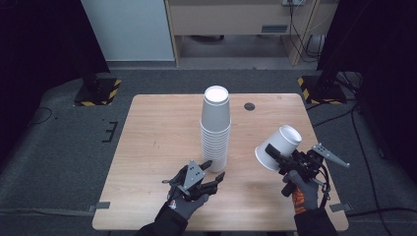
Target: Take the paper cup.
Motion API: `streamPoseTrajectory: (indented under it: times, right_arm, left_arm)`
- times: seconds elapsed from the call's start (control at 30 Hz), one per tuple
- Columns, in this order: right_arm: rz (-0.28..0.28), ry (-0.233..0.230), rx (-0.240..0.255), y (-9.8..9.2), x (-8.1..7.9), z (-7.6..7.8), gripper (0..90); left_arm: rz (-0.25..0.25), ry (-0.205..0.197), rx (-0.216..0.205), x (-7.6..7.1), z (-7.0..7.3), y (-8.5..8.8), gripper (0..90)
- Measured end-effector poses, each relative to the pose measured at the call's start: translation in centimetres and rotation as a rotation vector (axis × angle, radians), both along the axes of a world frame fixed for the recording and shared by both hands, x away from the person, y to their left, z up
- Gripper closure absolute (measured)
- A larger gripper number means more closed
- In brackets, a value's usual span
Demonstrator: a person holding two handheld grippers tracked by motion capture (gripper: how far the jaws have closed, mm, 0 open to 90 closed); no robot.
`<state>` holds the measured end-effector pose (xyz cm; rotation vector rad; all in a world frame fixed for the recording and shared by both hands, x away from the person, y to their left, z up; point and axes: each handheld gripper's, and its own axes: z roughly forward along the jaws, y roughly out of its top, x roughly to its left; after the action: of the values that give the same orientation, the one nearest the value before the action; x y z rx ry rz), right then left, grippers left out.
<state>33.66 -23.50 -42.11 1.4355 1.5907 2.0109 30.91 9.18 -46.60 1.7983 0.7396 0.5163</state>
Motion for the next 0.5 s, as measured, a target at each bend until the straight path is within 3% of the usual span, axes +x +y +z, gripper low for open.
streamPoseTrajectory:
  times: [0.5]
  right_arm:
    - [-0.006, 0.011, 0.024, -0.2, -0.3, -0.1, 15.8]
  left_arm:
    - [-0.052, -0.043, -0.016, 0.4, 0.6, -3.5, 41.3]
